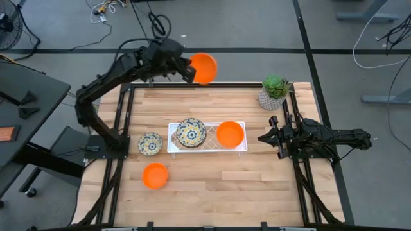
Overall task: Pick & Place Mini bowls
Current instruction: Stack the orange bowl on the orange bowl on the shelf
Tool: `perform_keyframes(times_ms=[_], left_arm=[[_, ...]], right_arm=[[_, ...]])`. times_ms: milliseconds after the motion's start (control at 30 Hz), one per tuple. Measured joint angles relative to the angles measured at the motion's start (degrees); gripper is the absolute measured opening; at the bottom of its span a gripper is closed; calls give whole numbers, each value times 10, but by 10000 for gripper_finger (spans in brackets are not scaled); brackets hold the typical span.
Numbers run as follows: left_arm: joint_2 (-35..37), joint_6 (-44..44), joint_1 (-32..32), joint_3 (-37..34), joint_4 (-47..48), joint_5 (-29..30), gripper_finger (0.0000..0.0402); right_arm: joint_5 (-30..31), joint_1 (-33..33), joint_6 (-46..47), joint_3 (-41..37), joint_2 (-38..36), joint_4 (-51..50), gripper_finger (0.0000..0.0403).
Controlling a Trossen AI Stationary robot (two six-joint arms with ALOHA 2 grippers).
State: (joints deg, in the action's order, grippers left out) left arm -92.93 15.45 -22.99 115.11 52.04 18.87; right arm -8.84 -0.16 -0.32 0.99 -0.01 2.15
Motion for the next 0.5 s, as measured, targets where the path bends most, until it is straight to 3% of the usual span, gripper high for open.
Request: perform_keyframes(times_ms=[200, 500], left_arm=[[-43, -16, 8, 45, 1, 28, 2], [-54, -58, 5, 49, -18, 102, 2]], right_arm=[[0, 0, 0, 0, 0, 0, 27], [0, 0, 0, 0, 0, 0, 27]])
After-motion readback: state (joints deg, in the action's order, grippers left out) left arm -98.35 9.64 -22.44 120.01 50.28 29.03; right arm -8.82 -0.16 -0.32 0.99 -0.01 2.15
